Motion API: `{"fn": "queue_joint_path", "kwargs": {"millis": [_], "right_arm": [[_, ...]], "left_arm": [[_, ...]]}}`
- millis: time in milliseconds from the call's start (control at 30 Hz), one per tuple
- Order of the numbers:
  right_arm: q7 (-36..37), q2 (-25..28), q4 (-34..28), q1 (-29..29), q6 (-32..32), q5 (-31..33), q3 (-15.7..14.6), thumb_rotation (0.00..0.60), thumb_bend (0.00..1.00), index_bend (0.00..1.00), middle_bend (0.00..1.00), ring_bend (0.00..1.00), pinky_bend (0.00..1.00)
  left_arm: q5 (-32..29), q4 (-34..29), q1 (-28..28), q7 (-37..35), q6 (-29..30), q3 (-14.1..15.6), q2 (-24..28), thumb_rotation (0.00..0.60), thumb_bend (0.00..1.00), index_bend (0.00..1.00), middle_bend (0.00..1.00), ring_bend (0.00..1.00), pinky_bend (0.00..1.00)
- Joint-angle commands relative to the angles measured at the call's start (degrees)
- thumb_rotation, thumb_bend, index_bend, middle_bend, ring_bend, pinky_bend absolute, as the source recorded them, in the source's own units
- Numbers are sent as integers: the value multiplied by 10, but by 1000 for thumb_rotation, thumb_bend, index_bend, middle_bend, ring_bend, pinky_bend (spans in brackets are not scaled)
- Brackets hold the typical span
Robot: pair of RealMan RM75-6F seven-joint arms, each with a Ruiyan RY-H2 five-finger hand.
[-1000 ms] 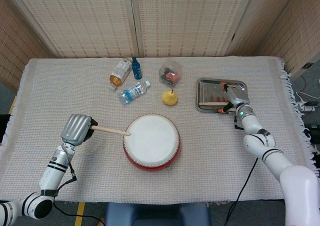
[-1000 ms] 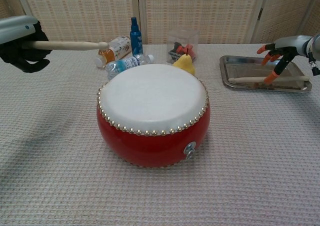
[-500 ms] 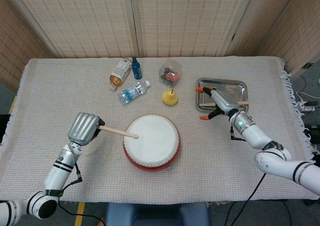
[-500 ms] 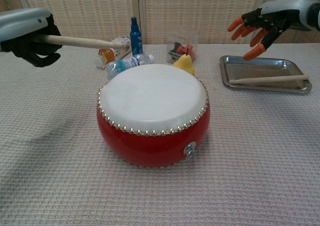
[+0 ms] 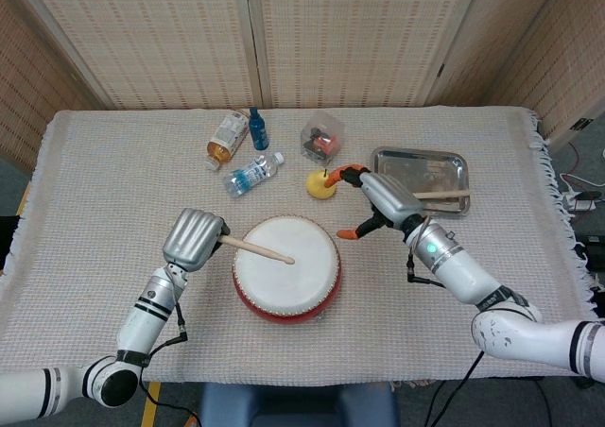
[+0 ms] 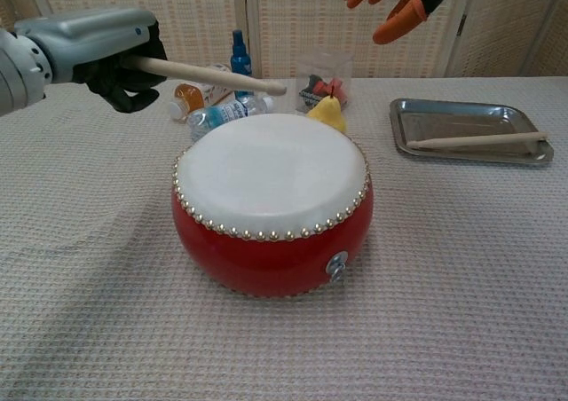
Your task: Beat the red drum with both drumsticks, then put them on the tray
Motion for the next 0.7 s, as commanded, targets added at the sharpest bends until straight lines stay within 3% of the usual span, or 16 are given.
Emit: {"fn": "queue_joint_path", "kwargs": {"millis": [33,333,700], "right_arm": [[-90,-28,-52,61,71,111,-24,600,119,315,168,85,218],[-183,-98,-67,129,152,214,-39,600,119,382,176,85,198],[-232,-183,-36,160,215,246,-41,600,173,435,187,85,198]], "left_arm": [[-50,-11,-24,44,14,-16,-23,600,819,973,1000,1000,1000],[-118,-19,-56,88,36,-33,-36,600,817,963,1000,1000,1000],[-152,-14,-84,129,61,-27,-54,600,816,961,1000,1000,1000]]}}
